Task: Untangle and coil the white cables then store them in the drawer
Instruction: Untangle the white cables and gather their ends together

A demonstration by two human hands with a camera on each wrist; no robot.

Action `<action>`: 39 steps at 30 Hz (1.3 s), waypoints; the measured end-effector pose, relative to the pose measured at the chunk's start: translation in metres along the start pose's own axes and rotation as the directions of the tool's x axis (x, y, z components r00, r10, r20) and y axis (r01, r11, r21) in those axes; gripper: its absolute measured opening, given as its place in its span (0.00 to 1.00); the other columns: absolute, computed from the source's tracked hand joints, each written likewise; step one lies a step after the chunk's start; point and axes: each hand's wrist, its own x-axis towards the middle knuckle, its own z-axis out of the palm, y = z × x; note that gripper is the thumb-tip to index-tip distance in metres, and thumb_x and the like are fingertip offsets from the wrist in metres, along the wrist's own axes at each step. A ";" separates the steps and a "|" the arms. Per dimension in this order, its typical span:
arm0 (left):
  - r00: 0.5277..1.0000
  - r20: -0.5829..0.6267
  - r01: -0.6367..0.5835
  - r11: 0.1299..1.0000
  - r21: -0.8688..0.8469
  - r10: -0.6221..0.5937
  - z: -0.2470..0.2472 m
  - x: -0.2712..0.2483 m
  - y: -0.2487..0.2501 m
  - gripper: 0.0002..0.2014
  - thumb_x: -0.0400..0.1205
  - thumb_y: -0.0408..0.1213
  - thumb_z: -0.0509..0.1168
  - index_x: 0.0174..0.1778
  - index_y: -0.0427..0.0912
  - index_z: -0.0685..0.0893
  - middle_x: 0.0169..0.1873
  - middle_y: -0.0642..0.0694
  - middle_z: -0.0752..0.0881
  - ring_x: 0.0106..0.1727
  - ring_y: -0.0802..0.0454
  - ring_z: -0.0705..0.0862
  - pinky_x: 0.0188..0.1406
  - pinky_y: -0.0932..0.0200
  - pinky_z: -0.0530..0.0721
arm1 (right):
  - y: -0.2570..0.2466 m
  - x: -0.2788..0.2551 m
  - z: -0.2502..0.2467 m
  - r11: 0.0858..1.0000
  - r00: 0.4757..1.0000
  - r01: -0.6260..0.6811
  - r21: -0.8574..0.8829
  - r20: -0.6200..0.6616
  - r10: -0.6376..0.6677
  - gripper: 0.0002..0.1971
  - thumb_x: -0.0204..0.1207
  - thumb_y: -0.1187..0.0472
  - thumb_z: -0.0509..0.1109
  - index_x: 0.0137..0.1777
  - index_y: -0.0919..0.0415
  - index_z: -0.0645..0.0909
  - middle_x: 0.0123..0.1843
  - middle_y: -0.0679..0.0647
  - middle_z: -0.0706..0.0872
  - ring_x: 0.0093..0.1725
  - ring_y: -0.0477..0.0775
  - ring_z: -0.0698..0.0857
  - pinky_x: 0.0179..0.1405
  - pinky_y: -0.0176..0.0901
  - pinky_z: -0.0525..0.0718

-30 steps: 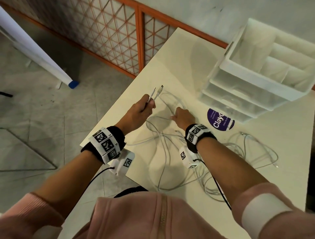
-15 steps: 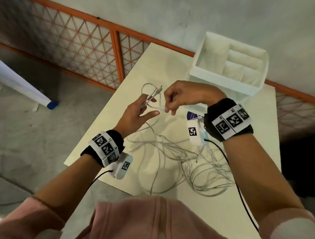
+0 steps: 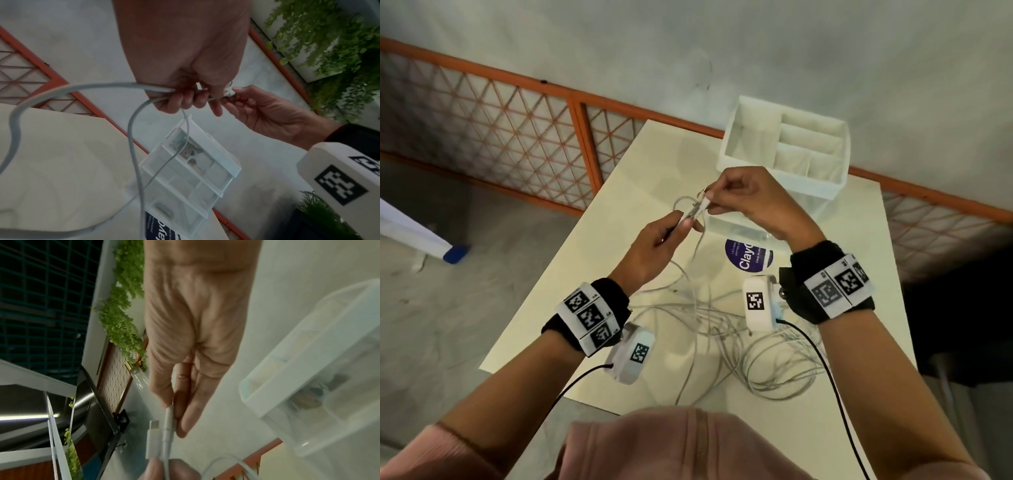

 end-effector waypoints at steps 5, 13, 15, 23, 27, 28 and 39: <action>0.996 -0.089 0.049 0.926 0.374 -0.017 0.008 0.002 0.003 0.14 0.85 0.52 0.52 0.55 0.65 0.83 0.53 0.49 0.65 0.58 0.52 0.62 0.58 0.70 0.60 | 0.004 -0.003 -0.007 1.000 1.000 0.006 -0.008 0.003 -0.006 0.03 0.76 0.69 0.70 0.42 0.70 0.81 0.47 0.62 0.89 0.45 0.51 0.90 0.51 0.41 0.89; 1.000 0.000 0.014 0.989 0.151 -0.014 0.017 0.009 0.013 0.21 0.88 0.47 0.45 0.43 0.41 0.79 0.35 0.58 0.82 0.50 0.55 0.77 0.57 0.56 0.69 | 0.001 -0.001 0.000 0.994 0.998 0.068 -0.085 -0.004 -0.068 0.07 0.77 0.60 0.71 0.44 0.66 0.80 0.43 0.55 0.88 0.45 0.49 0.89 0.52 0.46 0.87; 1.000 -0.008 0.025 0.995 -0.098 -0.026 0.013 0.009 0.020 0.21 0.89 0.45 0.44 0.37 0.39 0.73 0.25 0.49 0.80 0.44 0.52 0.84 0.53 0.65 0.76 | 0.004 -0.002 0.008 0.998 0.997 0.051 -0.025 -0.050 -0.052 0.13 0.79 0.55 0.68 0.55 0.64 0.76 0.45 0.53 0.88 0.48 0.50 0.88 0.56 0.49 0.85; 0.999 0.036 -0.009 0.829 -0.559 0.035 -0.004 0.017 0.047 0.19 0.87 0.50 0.42 0.35 0.45 0.67 0.23 0.54 0.62 0.24 0.57 0.60 0.31 0.64 0.72 | 0.024 0.001 0.058 0.989 0.880 -0.063 -0.131 0.460 0.117 0.08 0.73 0.66 0.75 0.45 0.53 0.80 0.44 0.47 0.86 0.38 0.26 0.82 0.48 0.19 0.76; 0.997 -0.041 -0.076 0.818 -0.571 0.064 -0.020 0.019 0.054 0.18 0.86 0.49 0.41 0.35 0.47 0.66 0.22 0.58 0.62 0.23 0.59 0.55 0.21 0.66 0.59 | 0.051 0.007 0.063 0.986 0.865 -0.041 -0.161 0.489 0.116 0.02 0.74 0.65 0.74 0.43 0.61 0.84 0.29 0.54 0.85 0.30 0.44 0.85 0.40 0.29 0.81; 0.995 -0.075 -0.094 0.829 -0.552 0.063 -0.027 0.021 0.055 0.18 0.87 0.49 0.41 0.34 0.47 0.66 0.22 0.58 0.62 0.23 0.60 0.55 0.20 0.66 0.58 | 0.062 0.007 0.057 0.983 0.875 -0.076 -0.170 0.462 0.148 0.02 0.74 0.64 0.74 0.42 0.62 0.84 0.26 0.50 0.83 0.29 0.45 0.85 0.38 0.31 0.82; 0.999 0.038 -0.028 0.915 0.402 0.013 -0.021 0.009 0.018 0.21 0.67 0.57 0.75 0.46 0.48 0.80 0.22 0.52 0.74 0.21 0.58 0.70 0.23 0.66 0.68 | 0.014 -0.002 -0.005 0.987 0.971 0.042 -0.153 0.238 -0.005 0.12 0.77 0.60 0.71 0.37 0.67 0.78 0.23 0.46 0.76 0.20 0.42 0.75 0.33 0.38 0.85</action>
